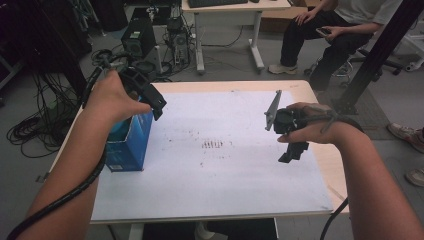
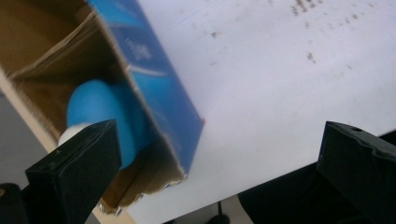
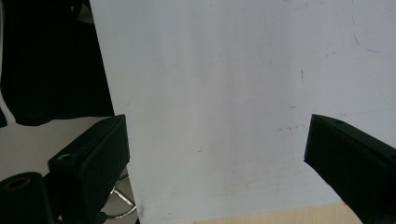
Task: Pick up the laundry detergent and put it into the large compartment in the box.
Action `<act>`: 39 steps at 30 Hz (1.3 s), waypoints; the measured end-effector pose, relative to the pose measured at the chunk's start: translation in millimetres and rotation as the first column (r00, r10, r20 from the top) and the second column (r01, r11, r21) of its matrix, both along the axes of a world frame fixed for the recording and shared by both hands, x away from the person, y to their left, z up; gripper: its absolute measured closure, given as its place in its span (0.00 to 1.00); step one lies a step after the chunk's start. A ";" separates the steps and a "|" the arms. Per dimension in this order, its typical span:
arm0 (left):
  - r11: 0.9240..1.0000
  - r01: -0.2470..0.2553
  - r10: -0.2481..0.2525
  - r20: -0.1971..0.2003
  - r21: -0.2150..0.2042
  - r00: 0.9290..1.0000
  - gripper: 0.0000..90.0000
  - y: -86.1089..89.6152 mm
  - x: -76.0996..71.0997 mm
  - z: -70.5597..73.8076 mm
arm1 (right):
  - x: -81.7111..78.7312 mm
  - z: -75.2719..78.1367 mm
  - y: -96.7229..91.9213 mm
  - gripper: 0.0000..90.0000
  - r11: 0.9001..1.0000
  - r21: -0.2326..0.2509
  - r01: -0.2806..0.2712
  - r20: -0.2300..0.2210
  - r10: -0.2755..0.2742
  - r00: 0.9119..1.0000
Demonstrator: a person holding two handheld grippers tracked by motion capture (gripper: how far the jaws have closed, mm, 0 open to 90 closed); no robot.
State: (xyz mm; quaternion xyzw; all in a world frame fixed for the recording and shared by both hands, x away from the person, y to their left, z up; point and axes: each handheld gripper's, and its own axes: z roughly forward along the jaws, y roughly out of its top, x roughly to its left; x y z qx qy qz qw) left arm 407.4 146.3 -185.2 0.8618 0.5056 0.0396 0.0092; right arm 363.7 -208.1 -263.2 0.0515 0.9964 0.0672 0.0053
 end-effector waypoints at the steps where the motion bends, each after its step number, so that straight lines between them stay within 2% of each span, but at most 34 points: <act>1: 1.000 0.016 -0.016 -0.007 -0.005 1.000 0.00 -2.2 0.1 0.3 | -0.9 0.1 -0.6 0.07 1.000 -0.004 0.009 -0.004 -0.009 1.000; 3: 0.997 0.081 -0.081 -0.007 -0.018 0.997 0.00 -12.3 -0.3 1.5 | -0.9 0.6 -1.2 0.07 1.000 -0.010 0.006 -0.006 -0.006 1.000; 4: 0.997 0.081 -0.081 -0.007 -0.018 0.997 0.00 -12.3 -0.3 1.5 | -0.9 0.6 -1.2 0.07 1.000 -0.010 0.006 -0.006 -0.006 1.000; 5: 0.995 0.102 -0.102 -0.003 -0.016 0.995 0.00 -15.2 -0.5 2.0 | -1.2 0.8 -1.6 0.07 1.000 -0.011 0.009 -0.005 -0.009 1.000; 6: 0.990 0.137 -0.137 0.004 -0.032 0.991 0.00 -20.5 -0.9 3.3 | -0.9 0.5 -2.3 0.07 1.000 -0.004 0.005 -0.003 -0.005 1.000; 7: 0.990 0.137 -0.137 0.004 -0.032 0.991 0.00 -20.5 -0.9 3.3 | -0.9 0.5 -2.3 0.07 1.000 -0.004 0.005 -0.003 -0.005 1.000; 9: 0.981 0.185 -0.185 0.000 -0.061 0.983 0.00 -26.5 -1.5 5.2 | -0.9 2.0 -2.8 0.07 1.000 -0.012 0.011 -0.003 -0.011 1.000; 11: 0.978 0.198 -0.198 0.002 -0.065 0.980 0.00 -28.4 -1.5 5.9 | -0.2 2.5 -2.9 0.07 1.000 -0.012 0.003 0.000 -0.003 1.000; 16: 0.954 0.288 -0.289 0.004 -0.083 0.957 0.00 -37.7 -1.4 8.6 | -0.4 4.2 -2.1 0.07 1.000 -0.014 0.012 -0.006 -0.012 1.000; 17: 0.937 0.335 -0.336 0.004 -0.099 0.942 0.00 -41.7 -1.6 10.1 | 0.1 4.1 -1.7 0.07 1.000 -0.013 0.004 -0.005 -0.005 1.000; 18: 0.937 0.335 -0.336 0.004 -0.099 0.942 0.00 -41.7 -1.6 10.1 | 0.1 4.1 -1.7 0.07 1.000 -0.013 0.004 -0.005 -0.005 1.000; 19: 0.931 0.349 -0.351 0.003 -0.105 0.936 0.00 -43.1 -1.8 10.3 | 0.1 4.1 -1.0 0.07 1.000 -0.014 0.003 -0.005 -0.003 1.000; 20: 0.919 0.379 -0.380 0.008 -0.108 0.925 0.00 -46.0 -2.4 10.5 | 0.1 4.1 -1.0 0.07 1.000 -0.014 0.003 -0.005 -0.003 1.000; 22: 0.904 0.414 -0.416 -0.001 -0.110 0.909 0.00 -49.9 -3.3 10.1 | 0.0 3.7 -0.4 0.07 1.000 -0.010 0.002 -0.006 -0.002 1.000; 23: 0.879 0.466 -0.470 -0.008 -0.104 0.883 0.00 -55.4 -4.4 8.9 | -0.1 4.3 0.0 0.07 1.000 -0.021 0.006 -0.012 -0.006 1.000; 24: 0.879 0.466 -0.470 -0.008 -0.104 0.883 0.00 -55.4 -4.4 8.9 | -0.1 4.3 0.0 0.07 1.000 -0.021 0.006 -0.012 -0.006 1.000; 26: 0.858 0.505 -0.509 -0.019 -0.098 0.861 0.00 -60.3 -5.8 7.1 | 1.1 4.8 0.2 0.07 1.000 -0.018 -0.004 -0.005 0.004 1.000; 28: 0.844 0.529 -0.532 -0.025 -0.088 0.846 0.00 -64.6 -7.0 5.7 | 1.4 5.2 0.2 0.07 1.000 -0.017 -0.004 -0.008 0.004 1.000; 29: 0.834 0.546 -0.549 -0.023 -0.078 0.836 0.00 -66.4 -7.7 5.5 | 0.9 5.6 0.2 0.07 1.000 -0.019 0.003 -0.011 -0.003 1.000; 30: 0.830 0.553 -0.556 -0.022 -0.081 0.831 0.00 -67.7 -8.5 5.4 | 0.9 6.2 0.1 0.07 1.000 -0.021 0.005 -0.011 -0.005 1.000; 31: 0.818 0.569 -0.573 -0.023 -0.081 0.820 0.00 -69.5 -9.6 5.6 | 1.4 6.3 -0.1 0.07 1.000 -0.017 -0.001 -0.009 0.001 1.000; 32: 0.815 0.574 -0.577 -0.023 -0.081 0.816 0.00 -70.4 -10.2 5.7 | 1.5 7.4 -0.8 0.07 1.000 -0.023 0.004 -0.011 -0.004 1.000; 33: 0.807 0.586 -0.589 -0.029 -0.079 0.807 0.00 -72.1 -10.8 6.3 | 1.9 7.6 -1.4 0.07 1.000 -0.022 0.003 -0.011 -0.003 1.000; 36: 0.807 0.585 -0.588 -0.028 -0.081 0.808 0.00 -73.8 -12.1 6.1 | 2.6 7.9 -3.0 0.07 1.000 -0.018 -0.001 -0.009 0.001 1.000; 37: 0.801 0.594 -0.598 -0.028 -0.076 0.801 0.00 -74.4 -12.6 6.3 | 2.2 9.0 -4.0 0.07 1.000 -0.025 0.007 -0.011 -0.008 1.000; 38: 0.798 0.597 -0.601 -0.033 -0.084 0.798 0.00 -75.1 -13.7 5.9 | 3.0 9.1 -5.5 0.07 1.000 -0.022 0.002 -0.007 -0.003 1.000; 39: 0.798 0.597 -0.601 -0.033 -0.084 0.798 0.00 -75.1 -13.7 5.9 | 3.0 9.1 -5.5 0.07 1.000 -0.022 0.002 -0.007 -0.003 1.000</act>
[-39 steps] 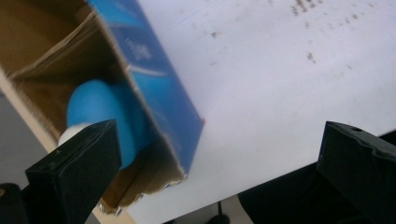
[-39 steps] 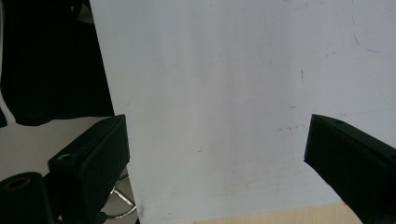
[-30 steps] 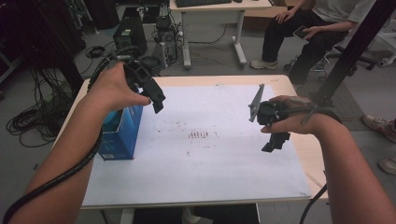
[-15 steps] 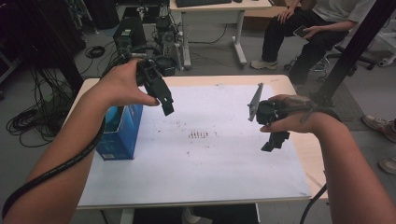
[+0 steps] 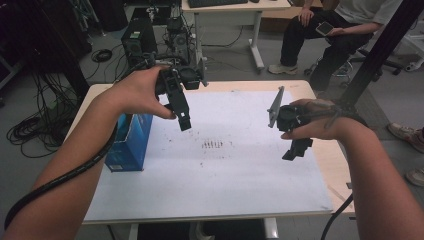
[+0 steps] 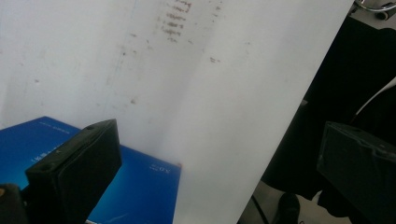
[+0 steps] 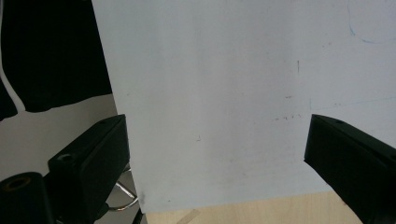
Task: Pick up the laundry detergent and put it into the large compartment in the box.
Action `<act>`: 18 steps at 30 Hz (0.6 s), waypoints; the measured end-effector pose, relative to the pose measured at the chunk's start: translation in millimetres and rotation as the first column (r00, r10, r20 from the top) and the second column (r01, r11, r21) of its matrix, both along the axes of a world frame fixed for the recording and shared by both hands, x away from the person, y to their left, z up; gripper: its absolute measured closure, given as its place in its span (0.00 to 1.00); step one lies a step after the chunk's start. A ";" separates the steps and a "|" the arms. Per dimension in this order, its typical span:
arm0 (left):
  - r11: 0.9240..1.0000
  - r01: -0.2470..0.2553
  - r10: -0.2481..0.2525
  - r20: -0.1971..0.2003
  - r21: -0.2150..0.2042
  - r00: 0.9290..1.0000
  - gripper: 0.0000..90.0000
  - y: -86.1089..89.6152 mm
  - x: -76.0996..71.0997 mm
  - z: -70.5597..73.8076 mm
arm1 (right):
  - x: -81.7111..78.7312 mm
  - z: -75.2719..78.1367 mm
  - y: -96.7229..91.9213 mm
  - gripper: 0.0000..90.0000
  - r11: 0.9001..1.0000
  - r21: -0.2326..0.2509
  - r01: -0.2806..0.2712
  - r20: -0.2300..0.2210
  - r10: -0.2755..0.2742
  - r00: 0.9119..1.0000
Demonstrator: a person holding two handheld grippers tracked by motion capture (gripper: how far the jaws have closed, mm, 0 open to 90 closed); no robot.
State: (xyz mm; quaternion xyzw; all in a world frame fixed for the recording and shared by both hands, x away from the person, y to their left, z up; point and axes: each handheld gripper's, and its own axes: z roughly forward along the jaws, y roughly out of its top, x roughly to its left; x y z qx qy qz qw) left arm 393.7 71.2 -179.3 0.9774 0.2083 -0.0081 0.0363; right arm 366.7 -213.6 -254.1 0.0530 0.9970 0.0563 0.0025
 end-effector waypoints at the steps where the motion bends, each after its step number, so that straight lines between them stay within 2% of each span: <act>1: 1.000 0.003 -0.003 0.007 0.001 1.000 0.00 -0.6 -1.2 -0.1 | -0.3 0.0 -1.2 0.07 1.000 -0.003 0.008 -0.004 -0.008 1.000; 2: 1.000 0.005 -0.005 0.003 -0.011 1.000 0.00 -0.9 -2.4 -0.1 | 0.5 -0.4 -2.3 0.07 1.000 -0.005 0.008 -0.004 -0.008 1.000; 18: 1.000 -0.001 0.001 0.006 -0.022 1.000 0.00 -0.5 -7.0 1.6 | 4.6 -1.1 1.7 0.07 1.000 -0.002 -0.012 -0.005 0.012 1.000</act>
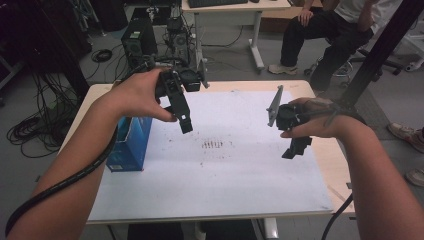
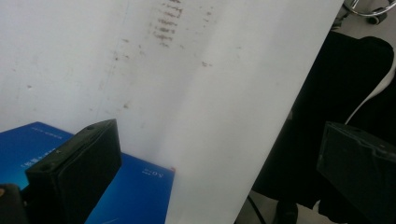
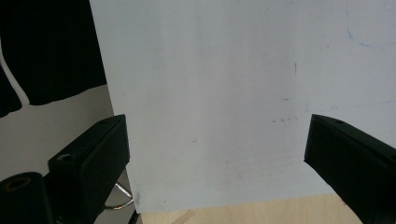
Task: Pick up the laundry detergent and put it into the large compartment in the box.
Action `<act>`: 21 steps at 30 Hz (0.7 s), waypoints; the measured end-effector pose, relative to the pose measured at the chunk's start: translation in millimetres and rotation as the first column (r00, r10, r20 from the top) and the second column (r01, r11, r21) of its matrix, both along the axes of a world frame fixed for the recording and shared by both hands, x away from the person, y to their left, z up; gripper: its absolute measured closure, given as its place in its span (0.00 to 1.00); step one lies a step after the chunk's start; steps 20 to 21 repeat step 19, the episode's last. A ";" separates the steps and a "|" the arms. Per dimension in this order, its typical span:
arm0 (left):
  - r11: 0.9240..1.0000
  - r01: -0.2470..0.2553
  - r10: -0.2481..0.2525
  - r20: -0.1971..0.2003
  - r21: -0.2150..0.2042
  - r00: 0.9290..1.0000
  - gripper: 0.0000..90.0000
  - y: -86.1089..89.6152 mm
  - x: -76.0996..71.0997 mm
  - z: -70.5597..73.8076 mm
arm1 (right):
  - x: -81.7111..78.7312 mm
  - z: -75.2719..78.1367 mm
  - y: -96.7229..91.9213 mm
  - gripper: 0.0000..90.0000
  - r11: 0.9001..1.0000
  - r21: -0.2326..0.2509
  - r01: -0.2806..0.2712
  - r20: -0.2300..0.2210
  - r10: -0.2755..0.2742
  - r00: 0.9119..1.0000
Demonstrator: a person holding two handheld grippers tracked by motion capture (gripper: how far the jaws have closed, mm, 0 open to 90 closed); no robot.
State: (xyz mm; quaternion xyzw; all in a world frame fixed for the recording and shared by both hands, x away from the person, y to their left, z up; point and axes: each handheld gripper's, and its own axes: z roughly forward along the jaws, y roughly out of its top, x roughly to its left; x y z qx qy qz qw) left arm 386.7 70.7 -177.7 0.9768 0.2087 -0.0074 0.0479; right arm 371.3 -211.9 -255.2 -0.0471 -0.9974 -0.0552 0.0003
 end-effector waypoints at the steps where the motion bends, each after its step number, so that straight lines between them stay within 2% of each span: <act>1: 1.000 -0.005 0.005 0.007 -0.004 1.000 0.00 -0.2 -0.4 -0.3 | 0.0 0.3 0.2 0.07 1.000 0.000 -0.001 0.000 0.001 1.000; 21: 1.000 -0.001 0.001 -0.008 -0.008 1.000 0.00 2.7 2.8 -8.0 | 3.2 -0.5 7.3 0.07 1.000 -0.001 -0.018 0.003 0.018 1.000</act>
